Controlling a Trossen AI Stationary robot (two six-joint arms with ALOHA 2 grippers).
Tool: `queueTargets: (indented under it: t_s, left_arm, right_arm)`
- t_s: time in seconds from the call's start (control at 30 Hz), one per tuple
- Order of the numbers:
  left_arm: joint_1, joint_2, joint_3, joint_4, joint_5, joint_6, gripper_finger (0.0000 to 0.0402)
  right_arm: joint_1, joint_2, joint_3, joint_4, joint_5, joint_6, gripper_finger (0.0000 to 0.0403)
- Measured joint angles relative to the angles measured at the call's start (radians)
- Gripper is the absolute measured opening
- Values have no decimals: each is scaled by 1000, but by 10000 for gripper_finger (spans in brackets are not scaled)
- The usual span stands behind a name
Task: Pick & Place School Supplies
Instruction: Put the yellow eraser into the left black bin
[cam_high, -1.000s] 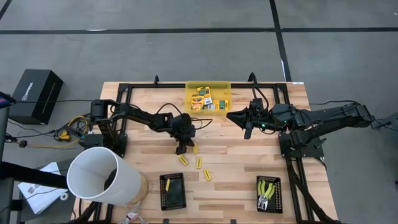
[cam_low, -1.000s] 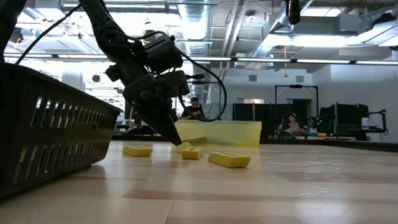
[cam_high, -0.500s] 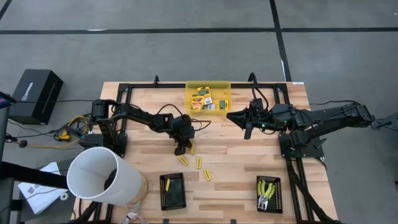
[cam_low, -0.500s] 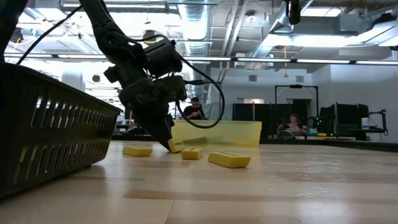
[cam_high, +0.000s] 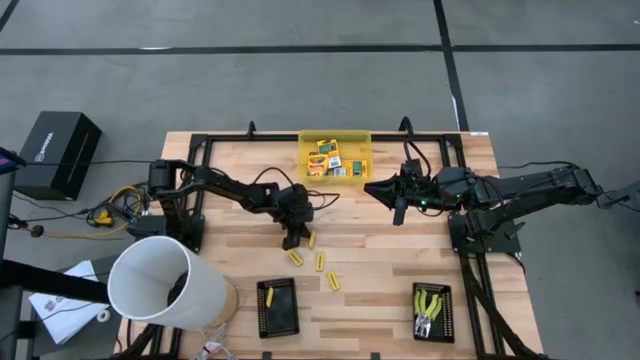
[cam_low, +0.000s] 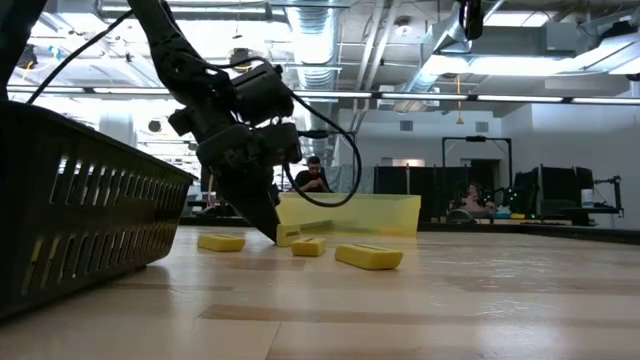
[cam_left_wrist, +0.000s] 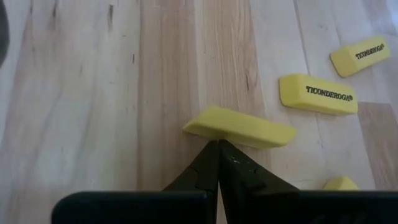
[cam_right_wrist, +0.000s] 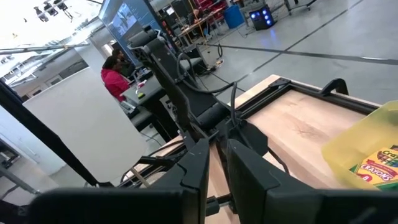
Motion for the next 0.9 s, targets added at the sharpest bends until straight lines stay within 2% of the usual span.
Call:
queueTargets:
  t_s: [0.23, 0.4, 0.53, 0.77, 0.9]
  left_arm:
    - [29, -2, 0, -21, 15, -12, 0]
    - [49, -9, 4, -104, 17, 35, 0]
    - [74, -37, -2, -137, 36, -49, 8]
    - [144, -150, -3, -229, 16, -208, 59]
    - [153, -217, -3, -234, 30, -391, 109]
  right_arm:
    - [-7, 0, 0, -7, -3, -3, 52]
    - [-5, 0, 0, -12, -4, -3, 52]
    - [-5, 0, 0, -16, -7, -3, 52]
    - [-5, 0, 0, -45, -7, -4, 52]
    - [-8, 0, 0, -45, -7, -20, 52]
